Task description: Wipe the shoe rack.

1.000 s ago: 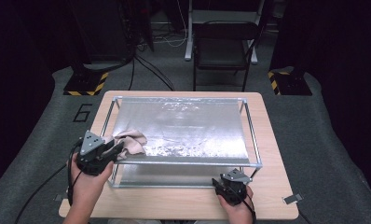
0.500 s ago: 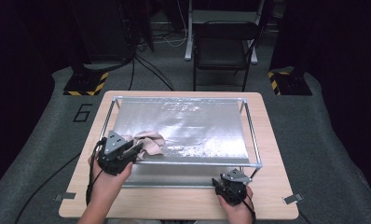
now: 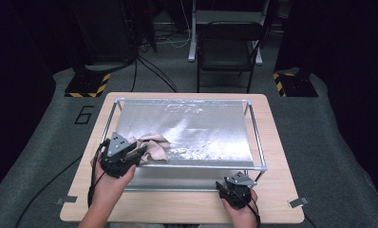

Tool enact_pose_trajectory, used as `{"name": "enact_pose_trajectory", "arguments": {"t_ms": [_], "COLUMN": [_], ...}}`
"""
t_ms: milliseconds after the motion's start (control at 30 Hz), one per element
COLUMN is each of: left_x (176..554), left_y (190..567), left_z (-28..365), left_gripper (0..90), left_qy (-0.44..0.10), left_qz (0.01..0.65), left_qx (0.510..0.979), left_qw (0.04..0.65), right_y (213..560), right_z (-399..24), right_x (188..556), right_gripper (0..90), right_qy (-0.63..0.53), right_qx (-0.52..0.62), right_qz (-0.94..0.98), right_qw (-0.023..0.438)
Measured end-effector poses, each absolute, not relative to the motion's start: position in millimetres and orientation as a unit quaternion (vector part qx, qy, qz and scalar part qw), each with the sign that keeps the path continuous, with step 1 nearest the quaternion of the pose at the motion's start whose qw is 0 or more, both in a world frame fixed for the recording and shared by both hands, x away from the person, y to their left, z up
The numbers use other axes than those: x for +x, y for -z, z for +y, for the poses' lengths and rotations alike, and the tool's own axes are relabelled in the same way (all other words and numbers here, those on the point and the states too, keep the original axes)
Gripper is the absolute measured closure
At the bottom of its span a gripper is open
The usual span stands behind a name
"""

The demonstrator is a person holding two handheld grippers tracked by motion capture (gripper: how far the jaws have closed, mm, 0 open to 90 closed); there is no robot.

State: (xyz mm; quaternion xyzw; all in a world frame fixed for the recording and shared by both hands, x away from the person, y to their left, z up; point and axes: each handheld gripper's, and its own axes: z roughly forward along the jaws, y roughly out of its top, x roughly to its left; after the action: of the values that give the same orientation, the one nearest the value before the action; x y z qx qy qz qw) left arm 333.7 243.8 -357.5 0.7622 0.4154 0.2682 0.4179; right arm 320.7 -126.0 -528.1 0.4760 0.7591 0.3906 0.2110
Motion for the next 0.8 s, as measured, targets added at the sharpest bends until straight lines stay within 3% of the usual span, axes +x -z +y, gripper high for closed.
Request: {"name": "enact_pose_trajectory", "arguments": {"t_ms": [433,800], "left_x": [330,334], "left_y": [355,357], "left_z": [286,266], "left_gripper": [68.1,68.6], "left_qy": [-0.290,-0.270], "left_qz": [0.452,0.441], "left_qx": [0.743,0.753], "left_qw": [0.399,0.407], "right_y": [528,528], "right_z": [-126,-126], "right_x": [321,321], "right_gripper": [57.9,57.9], "right_qy": [-0.389,-0.389], "right_qx": [0.476,0.476], "right_qz": [0.761,0.761], "right_qw": [0.208,0.208]}}
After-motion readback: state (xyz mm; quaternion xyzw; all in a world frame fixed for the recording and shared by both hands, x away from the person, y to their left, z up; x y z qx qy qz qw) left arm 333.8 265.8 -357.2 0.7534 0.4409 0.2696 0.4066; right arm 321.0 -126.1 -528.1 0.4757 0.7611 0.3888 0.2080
